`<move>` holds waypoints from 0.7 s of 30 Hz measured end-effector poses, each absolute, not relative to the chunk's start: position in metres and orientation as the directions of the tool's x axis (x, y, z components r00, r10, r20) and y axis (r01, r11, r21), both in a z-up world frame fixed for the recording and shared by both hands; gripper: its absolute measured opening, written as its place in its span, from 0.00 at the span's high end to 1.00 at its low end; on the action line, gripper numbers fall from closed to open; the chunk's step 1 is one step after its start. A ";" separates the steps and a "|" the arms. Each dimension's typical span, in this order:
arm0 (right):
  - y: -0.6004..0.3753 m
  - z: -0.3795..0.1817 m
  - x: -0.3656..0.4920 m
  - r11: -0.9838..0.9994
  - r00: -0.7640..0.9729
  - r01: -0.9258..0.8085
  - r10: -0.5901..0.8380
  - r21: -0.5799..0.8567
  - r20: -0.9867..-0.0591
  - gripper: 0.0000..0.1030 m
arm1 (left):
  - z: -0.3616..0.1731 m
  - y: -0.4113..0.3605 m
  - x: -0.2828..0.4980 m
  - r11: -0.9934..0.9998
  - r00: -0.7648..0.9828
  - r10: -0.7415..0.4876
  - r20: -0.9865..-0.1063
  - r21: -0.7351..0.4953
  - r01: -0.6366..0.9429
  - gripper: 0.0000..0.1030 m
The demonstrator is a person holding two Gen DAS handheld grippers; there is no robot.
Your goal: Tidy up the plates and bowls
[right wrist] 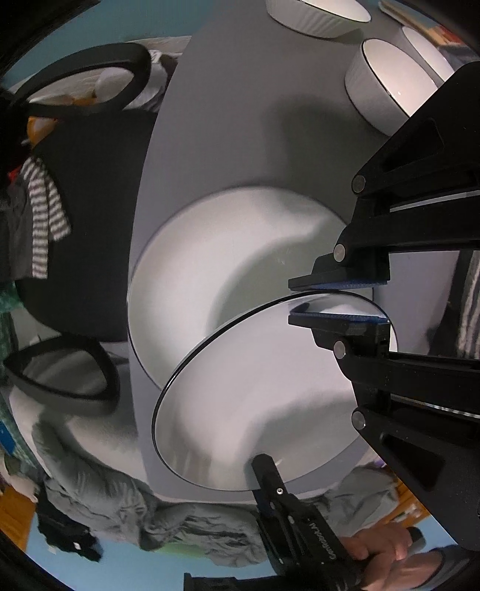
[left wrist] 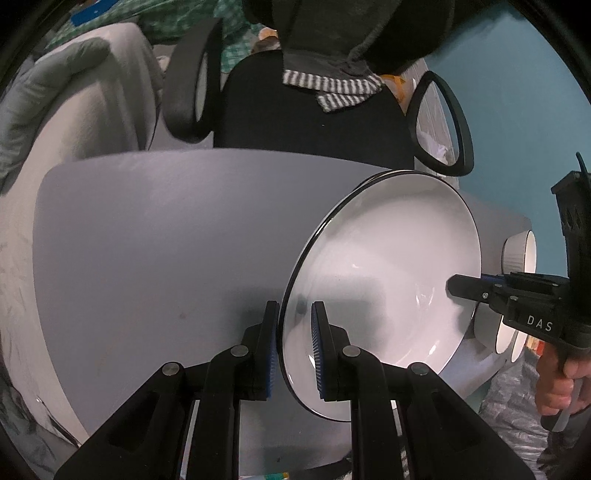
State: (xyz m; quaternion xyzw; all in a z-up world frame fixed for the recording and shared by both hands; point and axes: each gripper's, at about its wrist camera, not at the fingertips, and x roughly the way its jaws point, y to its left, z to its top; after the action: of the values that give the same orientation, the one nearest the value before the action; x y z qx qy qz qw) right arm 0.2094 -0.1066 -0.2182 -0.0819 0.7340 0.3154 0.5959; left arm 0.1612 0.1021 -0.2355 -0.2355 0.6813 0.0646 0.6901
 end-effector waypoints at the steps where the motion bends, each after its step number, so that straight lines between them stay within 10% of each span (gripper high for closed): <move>1: -0.108 -0.219 0.210 0.792 -0.278 -0.489 0.256 0.366 -0.926 0.89 | -0.237 0.101 0.165 0.883 0.059 -0.230 -0.971 -0.234 -0.407 0.85; 21: -0.126 -0.239 0.236 0.823 -0.306 -0.451 0.222 0.346 -0.926 0.88 | -0.258 0.080 0.194 0.893 -0.008 -0.233 -0.972 -0.211 -0.398 0.85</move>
State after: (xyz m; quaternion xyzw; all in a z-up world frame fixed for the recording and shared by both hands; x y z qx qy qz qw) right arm 0.2362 -0.1265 -0.2391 -0.0758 0.7550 0.2880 0.5843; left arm 0.1942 0.0795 -0.2584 -0.2232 0.7072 0.0617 0.6680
